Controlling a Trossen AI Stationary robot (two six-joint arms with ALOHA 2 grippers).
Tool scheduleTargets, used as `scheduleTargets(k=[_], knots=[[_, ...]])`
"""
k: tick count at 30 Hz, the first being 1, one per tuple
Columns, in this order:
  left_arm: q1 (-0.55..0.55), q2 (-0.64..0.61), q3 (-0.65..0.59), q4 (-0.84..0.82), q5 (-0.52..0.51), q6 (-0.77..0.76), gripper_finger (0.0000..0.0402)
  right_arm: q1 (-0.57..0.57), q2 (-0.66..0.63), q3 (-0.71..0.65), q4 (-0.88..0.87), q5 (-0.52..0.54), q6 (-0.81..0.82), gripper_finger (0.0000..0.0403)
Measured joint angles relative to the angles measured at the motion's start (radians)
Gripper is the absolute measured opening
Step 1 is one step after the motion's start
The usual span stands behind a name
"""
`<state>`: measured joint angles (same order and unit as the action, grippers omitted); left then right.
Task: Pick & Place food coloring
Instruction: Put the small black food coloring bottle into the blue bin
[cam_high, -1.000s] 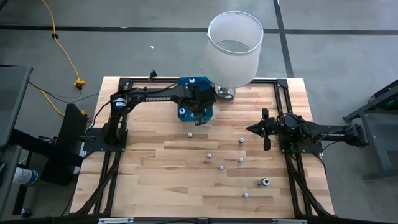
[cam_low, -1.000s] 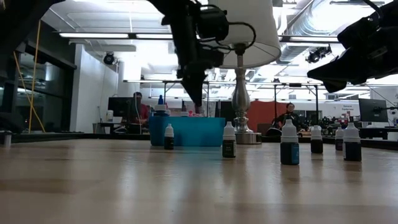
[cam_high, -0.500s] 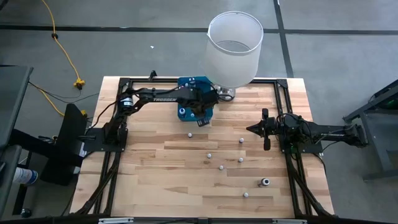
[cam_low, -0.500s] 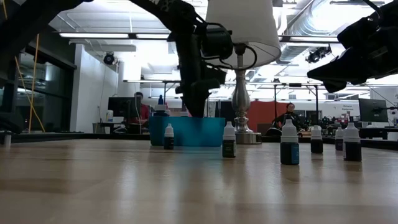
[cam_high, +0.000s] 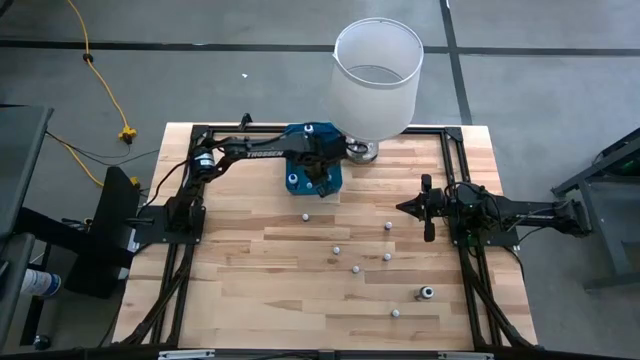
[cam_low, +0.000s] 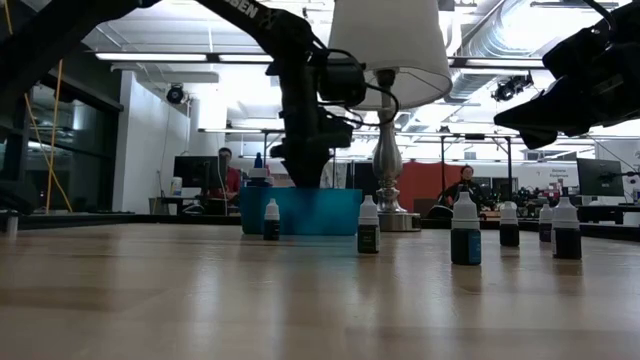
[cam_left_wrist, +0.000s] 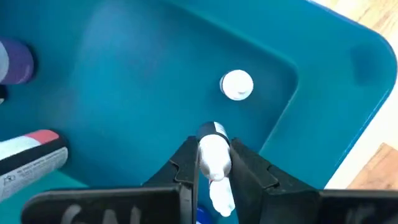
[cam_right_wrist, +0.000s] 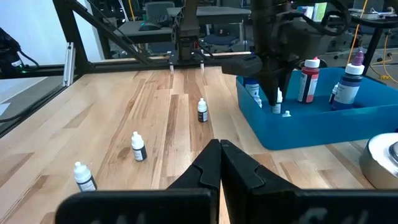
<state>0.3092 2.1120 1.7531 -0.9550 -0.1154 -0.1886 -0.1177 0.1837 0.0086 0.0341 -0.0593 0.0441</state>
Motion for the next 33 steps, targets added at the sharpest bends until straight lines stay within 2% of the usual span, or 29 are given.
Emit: scheduleTargets(k=[19, 33], knots=[[0.005, 0.047, 0.0, -0.021, 0.031, -0.008, 0.0053, 0.0, 0.0, 0.0, 0.0, 0.0, 0.0, 0.0], [0.005, 0.047, 0.0, -0.026, 0.032, 0.0, 0.0157, 0.0, 0.0, 0.0, 0.0, 0.0, 0.0, 0.0]])
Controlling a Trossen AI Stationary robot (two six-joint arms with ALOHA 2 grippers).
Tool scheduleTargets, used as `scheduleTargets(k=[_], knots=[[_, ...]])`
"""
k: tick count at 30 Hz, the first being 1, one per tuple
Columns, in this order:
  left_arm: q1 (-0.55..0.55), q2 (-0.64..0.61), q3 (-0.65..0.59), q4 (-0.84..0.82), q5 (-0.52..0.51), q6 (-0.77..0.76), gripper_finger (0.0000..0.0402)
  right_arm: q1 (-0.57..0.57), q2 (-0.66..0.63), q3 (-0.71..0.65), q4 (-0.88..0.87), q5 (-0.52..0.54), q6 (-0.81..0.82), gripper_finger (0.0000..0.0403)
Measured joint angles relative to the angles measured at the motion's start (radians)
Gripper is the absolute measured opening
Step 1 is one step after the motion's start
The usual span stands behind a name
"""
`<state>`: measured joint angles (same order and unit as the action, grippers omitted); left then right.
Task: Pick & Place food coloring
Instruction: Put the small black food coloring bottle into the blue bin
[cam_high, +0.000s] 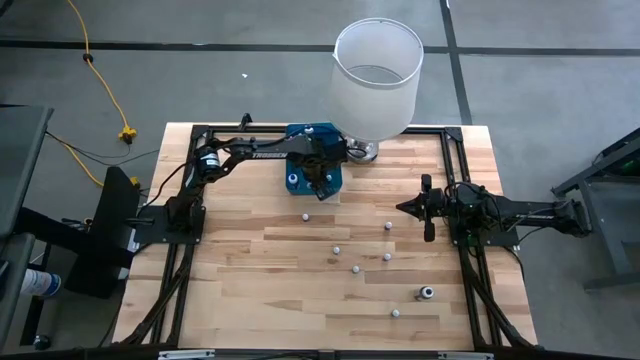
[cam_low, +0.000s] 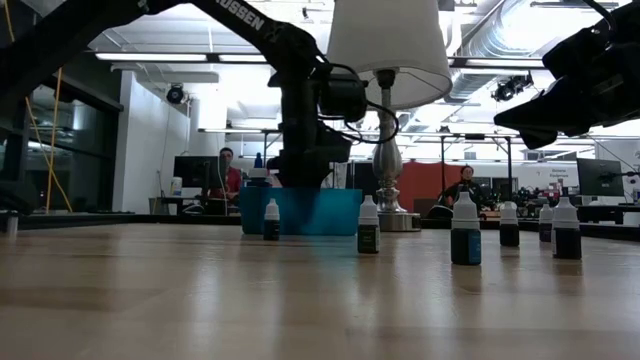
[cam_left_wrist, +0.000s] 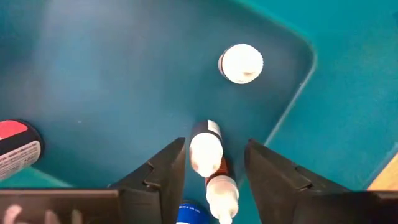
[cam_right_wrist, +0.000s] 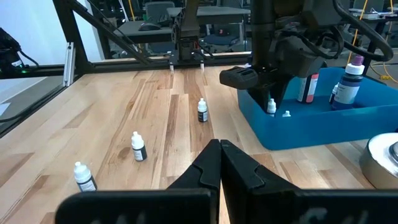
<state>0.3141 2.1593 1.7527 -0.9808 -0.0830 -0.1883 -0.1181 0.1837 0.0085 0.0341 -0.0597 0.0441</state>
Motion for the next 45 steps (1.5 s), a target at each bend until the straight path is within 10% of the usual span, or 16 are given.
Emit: scheduleTargets(k=[45], knots=[[-0.088, -0.165, 0.001, -0.123, 0.012, 0.052, 0.0163, 0.0, 0.0, 0.0, 0.0, 0.0, 0.0, 0.0]])
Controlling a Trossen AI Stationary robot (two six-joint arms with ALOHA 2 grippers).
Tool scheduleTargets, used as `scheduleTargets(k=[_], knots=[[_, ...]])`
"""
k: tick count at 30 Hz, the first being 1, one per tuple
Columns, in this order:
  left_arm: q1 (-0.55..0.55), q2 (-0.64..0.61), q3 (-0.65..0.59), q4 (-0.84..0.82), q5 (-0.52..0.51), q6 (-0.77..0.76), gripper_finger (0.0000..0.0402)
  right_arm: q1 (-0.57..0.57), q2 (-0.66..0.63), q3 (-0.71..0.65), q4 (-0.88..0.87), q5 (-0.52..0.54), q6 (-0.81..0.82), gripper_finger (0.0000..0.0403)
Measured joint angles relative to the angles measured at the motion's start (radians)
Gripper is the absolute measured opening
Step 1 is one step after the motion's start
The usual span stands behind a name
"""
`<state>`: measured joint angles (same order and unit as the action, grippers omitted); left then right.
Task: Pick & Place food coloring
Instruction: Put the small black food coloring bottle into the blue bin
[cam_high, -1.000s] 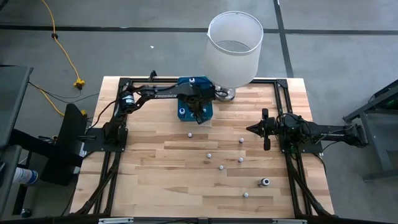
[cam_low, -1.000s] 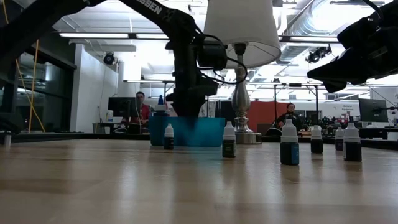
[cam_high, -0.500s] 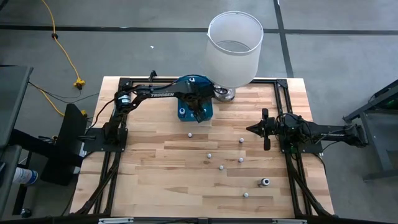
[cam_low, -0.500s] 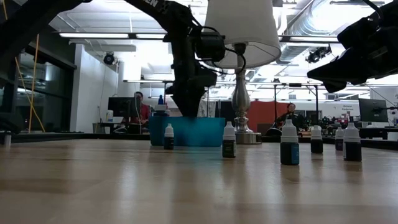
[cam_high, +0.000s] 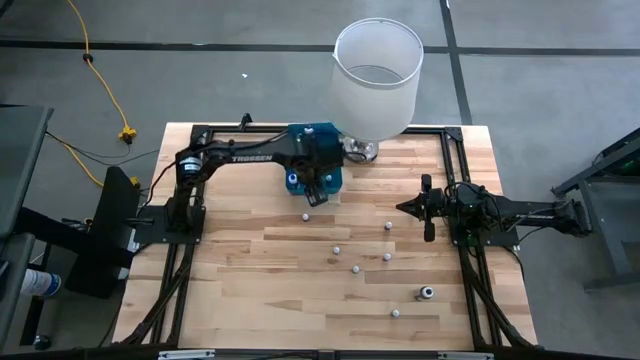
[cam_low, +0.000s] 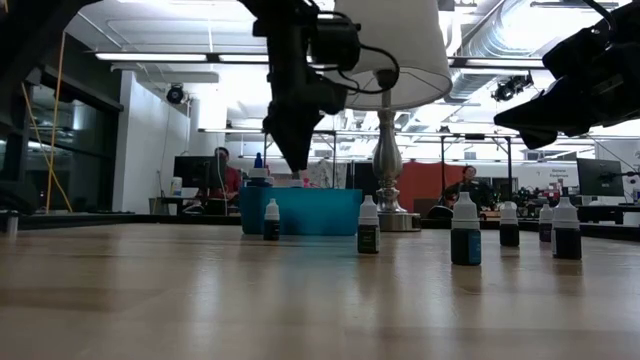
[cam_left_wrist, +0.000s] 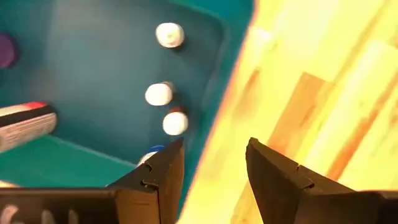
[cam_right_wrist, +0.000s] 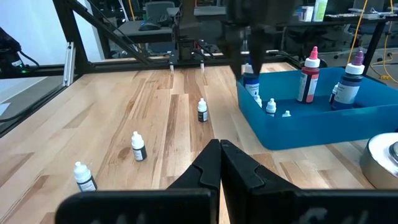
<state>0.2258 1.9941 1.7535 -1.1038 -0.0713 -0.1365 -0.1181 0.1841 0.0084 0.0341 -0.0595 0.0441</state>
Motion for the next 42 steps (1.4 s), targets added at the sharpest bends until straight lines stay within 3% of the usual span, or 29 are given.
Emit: scheduleTargets(k=[11, 20, 31, 42], knots=[[-0.103, -0.028, 0.0, -0.042, 0.012, -0.007, 0.0163, 0.0, -0.001, 0.0, 0.0, 0.0, 0.0, 0.0], [-0.189, -0.027, 0.0, -0.064, 0.055, -0.202, 0.0163, 0.0, 0.0, 0.0, 0.001, 0.0, 0.0, 0.0], [-0.212, -0.027, -0.001, -0.126, -0.056, -0.391, 0.0163, 0.0, 0.0, 0.0, 0.002, 0.0, 0.0, 0.0], [-0.213, 0.031, -0.003, -0.131, 0.002, -0.564, 0.0163, 0.0, 0.0, 0.0, 0.002, 0.0, 0.0, 0.0]])
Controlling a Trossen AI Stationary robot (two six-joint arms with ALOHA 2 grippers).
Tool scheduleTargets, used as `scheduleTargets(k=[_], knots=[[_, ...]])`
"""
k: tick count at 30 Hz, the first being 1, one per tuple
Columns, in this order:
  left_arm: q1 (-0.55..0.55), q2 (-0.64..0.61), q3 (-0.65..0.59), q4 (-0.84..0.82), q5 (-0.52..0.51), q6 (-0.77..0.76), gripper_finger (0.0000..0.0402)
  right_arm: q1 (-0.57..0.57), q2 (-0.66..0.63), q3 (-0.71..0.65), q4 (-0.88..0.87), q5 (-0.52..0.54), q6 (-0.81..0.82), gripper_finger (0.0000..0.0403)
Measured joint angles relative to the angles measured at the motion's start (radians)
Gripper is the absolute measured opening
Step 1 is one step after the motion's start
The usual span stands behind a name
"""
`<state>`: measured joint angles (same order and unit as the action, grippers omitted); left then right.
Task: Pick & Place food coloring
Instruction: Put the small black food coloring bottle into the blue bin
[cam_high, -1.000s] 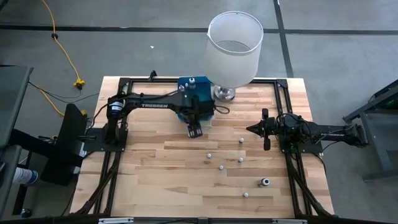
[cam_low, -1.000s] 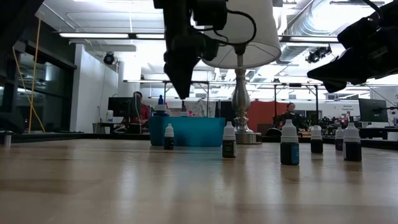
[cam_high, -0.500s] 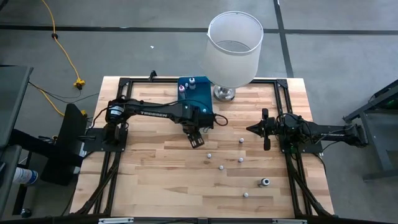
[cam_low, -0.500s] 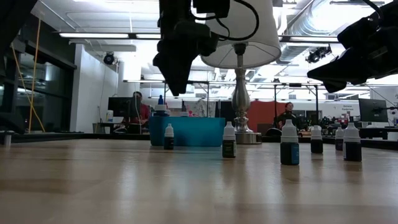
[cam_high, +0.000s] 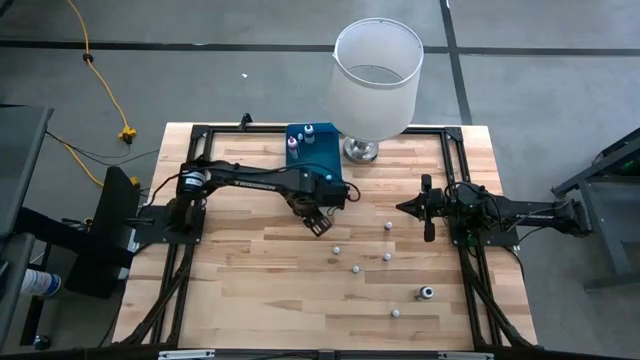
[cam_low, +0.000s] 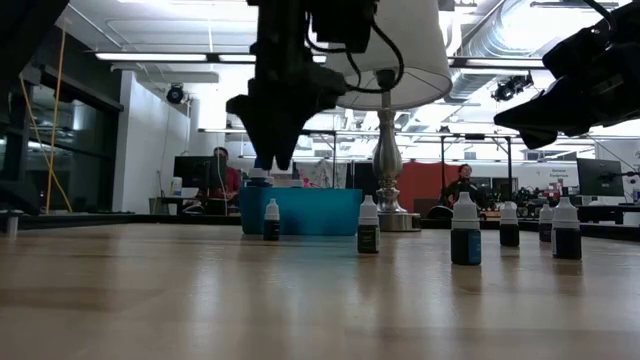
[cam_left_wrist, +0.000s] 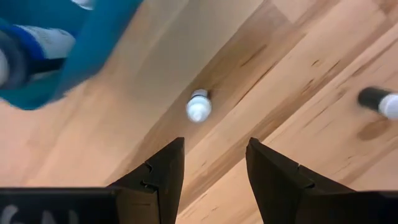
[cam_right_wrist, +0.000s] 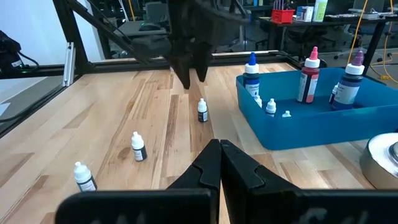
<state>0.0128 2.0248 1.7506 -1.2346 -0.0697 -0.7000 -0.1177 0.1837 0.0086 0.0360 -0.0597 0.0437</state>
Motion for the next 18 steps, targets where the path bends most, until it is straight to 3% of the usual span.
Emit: scheduleTargets(k=[10, 18], knots=[[0.002, 0.029, 0.002, 0.019, 0.01, -0.082, 0.0171, 0.0, 0.0, 0.0, -0.001, 0.0, 0.0, 0.0], [0.016, 0.052, 0.002, 0.028, -0.012, -0.088, 0.0251, 0.0, 0.0, 0.0, -0.001, 0.0, 0.0, 0.0]])
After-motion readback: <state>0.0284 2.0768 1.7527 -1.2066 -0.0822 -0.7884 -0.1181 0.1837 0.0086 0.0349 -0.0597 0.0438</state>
